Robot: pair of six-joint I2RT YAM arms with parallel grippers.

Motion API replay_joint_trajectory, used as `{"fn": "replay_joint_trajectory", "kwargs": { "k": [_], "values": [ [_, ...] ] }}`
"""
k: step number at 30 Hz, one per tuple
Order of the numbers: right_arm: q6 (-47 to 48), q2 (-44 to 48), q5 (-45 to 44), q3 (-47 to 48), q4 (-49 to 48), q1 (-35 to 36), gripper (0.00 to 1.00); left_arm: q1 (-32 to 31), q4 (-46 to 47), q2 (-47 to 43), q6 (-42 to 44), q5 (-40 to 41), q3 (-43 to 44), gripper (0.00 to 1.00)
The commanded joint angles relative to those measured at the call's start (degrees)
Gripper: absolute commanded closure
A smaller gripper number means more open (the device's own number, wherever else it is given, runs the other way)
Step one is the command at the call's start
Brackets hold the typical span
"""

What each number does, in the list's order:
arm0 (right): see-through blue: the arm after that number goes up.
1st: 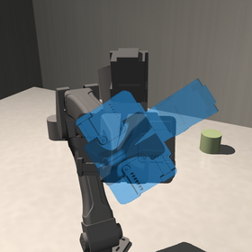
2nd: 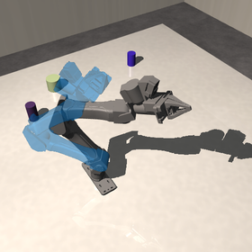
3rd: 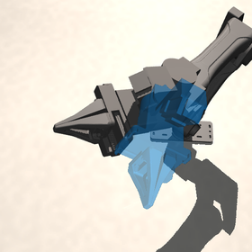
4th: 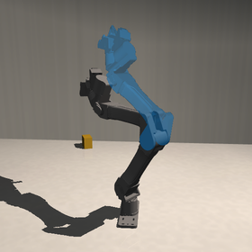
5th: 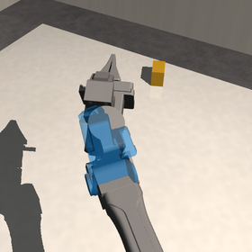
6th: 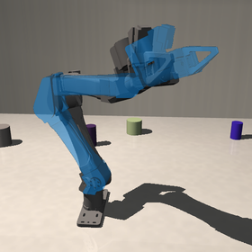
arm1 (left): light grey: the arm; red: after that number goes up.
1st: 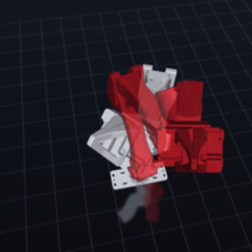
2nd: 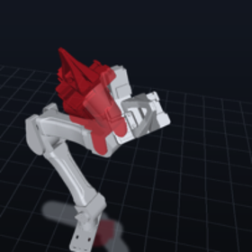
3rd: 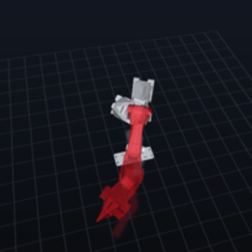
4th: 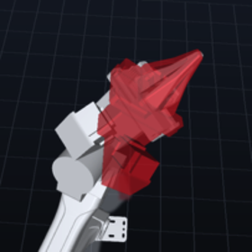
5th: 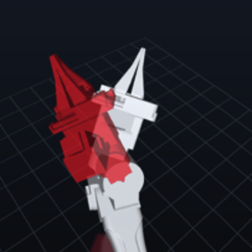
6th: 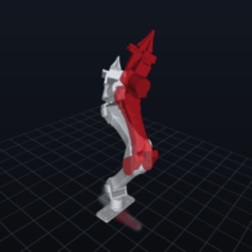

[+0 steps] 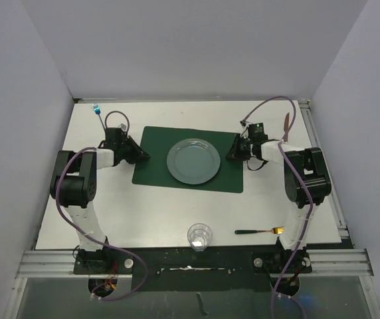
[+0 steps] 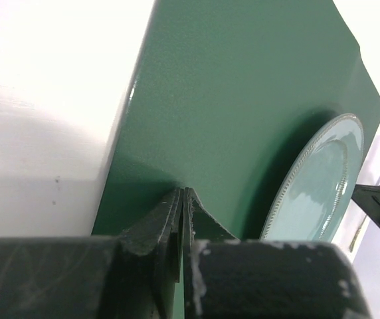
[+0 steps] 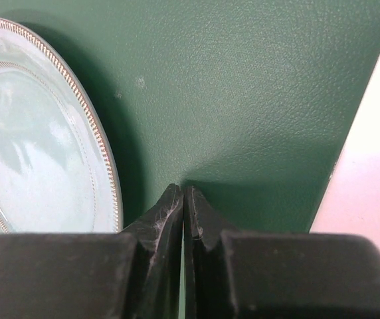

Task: Set the dinner table for one person
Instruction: Adjust the napkin at the center of the board.

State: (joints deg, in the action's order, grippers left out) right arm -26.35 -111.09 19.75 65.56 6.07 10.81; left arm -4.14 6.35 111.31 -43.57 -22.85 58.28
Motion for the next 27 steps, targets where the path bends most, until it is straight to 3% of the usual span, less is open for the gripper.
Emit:
{"fn": "replay_joint_trajectory", "kwargs": {
  "k": [1, 15, 21, 27],
  "values": [
    [0.6, 2.1, -3.2, -0.5, 3.2, -0.7, 1.0, -5.3, -5.9, -2.1, 2.8, -0.1, -1.8, 1.0],
    [2.0, 5.3, -6.4, -1.2, 6.8, -2.4, 1.0, -13.4, -12.3, -12.9, 2.2, 4.4, -3.9, 1.0],
    [1.9, 7.0, -6.0, -2.2, 6.5, -2.7, 1.0, -12.0, -12.1, -16.4, 2.1, 10.7, -2.8, 1.0],
    [1.2, 10.0, -0.2, -6.6, 3.1, -2.9, 0.93, -8.5, -8.0, -14.0, 2.9, 4.9, 2.0, 0.97]
  ]
}}
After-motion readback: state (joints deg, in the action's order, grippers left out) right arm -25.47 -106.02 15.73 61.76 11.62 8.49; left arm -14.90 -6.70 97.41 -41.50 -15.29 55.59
